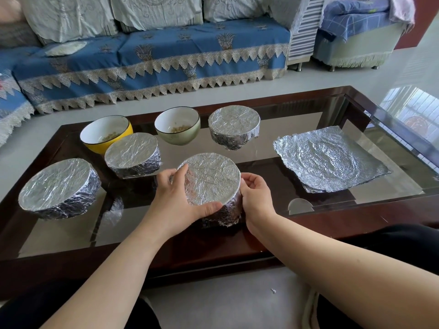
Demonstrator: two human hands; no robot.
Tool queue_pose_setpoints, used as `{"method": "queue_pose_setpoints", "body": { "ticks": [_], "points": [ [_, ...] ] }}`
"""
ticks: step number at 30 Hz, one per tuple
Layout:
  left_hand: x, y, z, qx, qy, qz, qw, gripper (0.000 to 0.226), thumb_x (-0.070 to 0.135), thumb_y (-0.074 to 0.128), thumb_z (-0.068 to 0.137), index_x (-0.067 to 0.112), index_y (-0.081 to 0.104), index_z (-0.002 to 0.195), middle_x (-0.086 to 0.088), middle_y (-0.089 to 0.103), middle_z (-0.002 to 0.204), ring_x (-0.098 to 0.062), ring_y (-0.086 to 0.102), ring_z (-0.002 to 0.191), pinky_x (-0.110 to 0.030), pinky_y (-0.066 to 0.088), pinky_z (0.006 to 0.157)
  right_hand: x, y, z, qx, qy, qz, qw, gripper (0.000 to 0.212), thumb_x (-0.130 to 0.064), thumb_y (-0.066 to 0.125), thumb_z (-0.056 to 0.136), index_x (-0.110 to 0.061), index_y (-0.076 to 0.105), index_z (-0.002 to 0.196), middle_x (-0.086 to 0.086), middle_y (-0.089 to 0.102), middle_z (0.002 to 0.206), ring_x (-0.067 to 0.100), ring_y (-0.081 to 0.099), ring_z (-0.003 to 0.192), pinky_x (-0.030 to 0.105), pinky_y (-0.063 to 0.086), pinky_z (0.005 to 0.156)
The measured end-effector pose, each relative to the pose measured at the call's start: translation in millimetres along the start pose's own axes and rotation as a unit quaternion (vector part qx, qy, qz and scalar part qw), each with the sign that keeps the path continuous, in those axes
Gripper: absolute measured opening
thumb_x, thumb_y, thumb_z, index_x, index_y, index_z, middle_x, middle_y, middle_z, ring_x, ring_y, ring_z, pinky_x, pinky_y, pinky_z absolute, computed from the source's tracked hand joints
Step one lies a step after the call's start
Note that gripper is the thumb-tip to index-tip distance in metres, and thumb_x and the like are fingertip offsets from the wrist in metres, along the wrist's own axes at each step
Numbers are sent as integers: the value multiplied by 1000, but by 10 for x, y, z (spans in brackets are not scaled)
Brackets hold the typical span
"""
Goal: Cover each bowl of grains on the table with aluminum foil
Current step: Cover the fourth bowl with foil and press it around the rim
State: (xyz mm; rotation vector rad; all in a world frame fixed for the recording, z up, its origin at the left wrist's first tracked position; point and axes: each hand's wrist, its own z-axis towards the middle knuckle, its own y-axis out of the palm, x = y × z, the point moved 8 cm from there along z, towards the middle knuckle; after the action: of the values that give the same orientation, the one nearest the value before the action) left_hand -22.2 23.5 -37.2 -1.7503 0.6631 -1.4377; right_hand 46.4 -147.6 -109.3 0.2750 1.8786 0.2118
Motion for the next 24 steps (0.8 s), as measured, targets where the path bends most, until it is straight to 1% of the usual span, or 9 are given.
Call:
{"method": "queue_pose_setpoints", "body": {
  "ticks": [3,7,10,12,14,16,19,21,24],
  "points": [
    [-25,11,4,7,-4,-4,1000,131,77,66,51,27,8,156,9,12,143,-10,24,138,-26,24,111,-25,-1,40,-5,-5,-40,999,12,1,53,95,-10,57,99,4,61,76,11,52,48,25,44,43],
    [-33,73,-66,54,-15,-59,997,132,81,62,48,21,16,156,9,7,149,-15,19,143,-29,21,116,-104,-22,62,-29,-3,-86,996,32,14,29,82,-6,51,95,7,52,69,8,44,37,20,35,35],
    [-20,129,-119,81,-27,-68,994,127,86,50,52,20,18,155,3,-4,160,-20,4,149,-39,16,120,-197,23,99,-75,-9,-112,991,24,2,34,87,-6,56,90,5,49,65,10,44,44,21,36,40],
    [-27,144,-141,83,-30,-89,992,128,94,40,54,20,18,155,-1,2,161,-21,6,149,-41,14,120,-238,38,140,-100,-22,-126,987,19,-14,42,95,-6,59,93,5,51,65,12,46,49,23,38,45],
    [-54,122,-162,94,-35,-164,981,131,100,35,55,18,19,155,-1,13,159,-17,14,147,-39,16,121,-262,50,162,-125,-32,-132,983,32,-31,41,102,-7,62,95,15,58,70,21,51,56,29,40,53],
    [-126,106,-153,101,-65,-274,954,109,87,42,70,18,26,153,1,24,155,-10,25,142,-33,22,117,-296,54,164,-148,-40,-143,978,45,-41,35,104,-10,65,91,24,59,82,28,51,69,34,40,62],
    [-188,-2,-90,122,-59,-348,928,61,66,45,80,27,52,126,8,51,130,11,47,113,-28,32,102,-340,32,168,-149,-70,-202,965,52,-52,33,100,-17,71,94,13,67,92,27,61,83,38,48,77],
    [-204,-127,-30,147,-41,-302,941,76,73,40,81,24,44,139,7,42,142,4,40,128,-31,30,110,-391,-16,151,-123,-103,-228,960,44,-51,35,101,-22,67,106,-2,68,106,17,63,105,40,47,98],
    [-66,-223,109,136,66,-184,971,106,89,35,76,21,20,155,5,19,160,-7,16,147,-31,18,118,-509,-73,18,-74,-156,-228,958,33,-41,40,102,-20,59,120,-10,63,109,8,59,109,30,46,100]
  ]
}}
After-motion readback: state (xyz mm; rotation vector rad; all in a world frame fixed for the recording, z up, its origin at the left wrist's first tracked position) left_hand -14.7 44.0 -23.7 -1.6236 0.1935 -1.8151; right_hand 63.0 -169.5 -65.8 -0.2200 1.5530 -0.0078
